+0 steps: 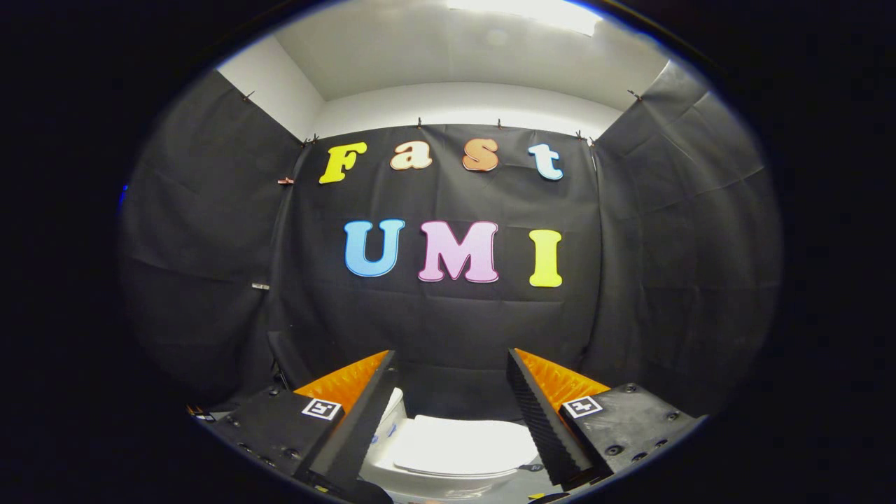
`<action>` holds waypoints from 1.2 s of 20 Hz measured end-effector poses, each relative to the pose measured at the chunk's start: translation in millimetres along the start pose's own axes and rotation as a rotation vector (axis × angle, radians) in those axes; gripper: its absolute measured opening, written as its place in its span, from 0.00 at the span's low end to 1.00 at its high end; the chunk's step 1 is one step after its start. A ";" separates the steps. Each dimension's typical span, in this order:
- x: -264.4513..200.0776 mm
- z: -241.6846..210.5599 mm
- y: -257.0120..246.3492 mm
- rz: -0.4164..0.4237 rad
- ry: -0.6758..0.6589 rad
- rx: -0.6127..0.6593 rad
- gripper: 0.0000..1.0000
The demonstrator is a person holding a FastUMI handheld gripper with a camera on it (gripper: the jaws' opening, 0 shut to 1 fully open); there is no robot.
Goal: Open the toilet lid.
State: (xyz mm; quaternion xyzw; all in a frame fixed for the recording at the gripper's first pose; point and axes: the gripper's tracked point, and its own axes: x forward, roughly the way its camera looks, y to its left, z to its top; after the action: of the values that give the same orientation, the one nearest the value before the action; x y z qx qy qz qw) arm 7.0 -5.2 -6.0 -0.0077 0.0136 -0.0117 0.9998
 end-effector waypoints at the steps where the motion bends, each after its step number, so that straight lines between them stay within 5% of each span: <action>1: -0.3 0.9 -2.3 -0.007 -0.002 0.002 0.99; 12: 11.9 -44.3 -62.7 -0.124 0.094 0.049 0.99; 24: 29.2 -142.6 -154.7 -0.259 0.267 0.241 0.99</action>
State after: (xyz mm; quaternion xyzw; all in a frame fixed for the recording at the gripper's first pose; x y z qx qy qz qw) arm 28.7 -162.7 -146.9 0.1116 0.1431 -0.1423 0.9730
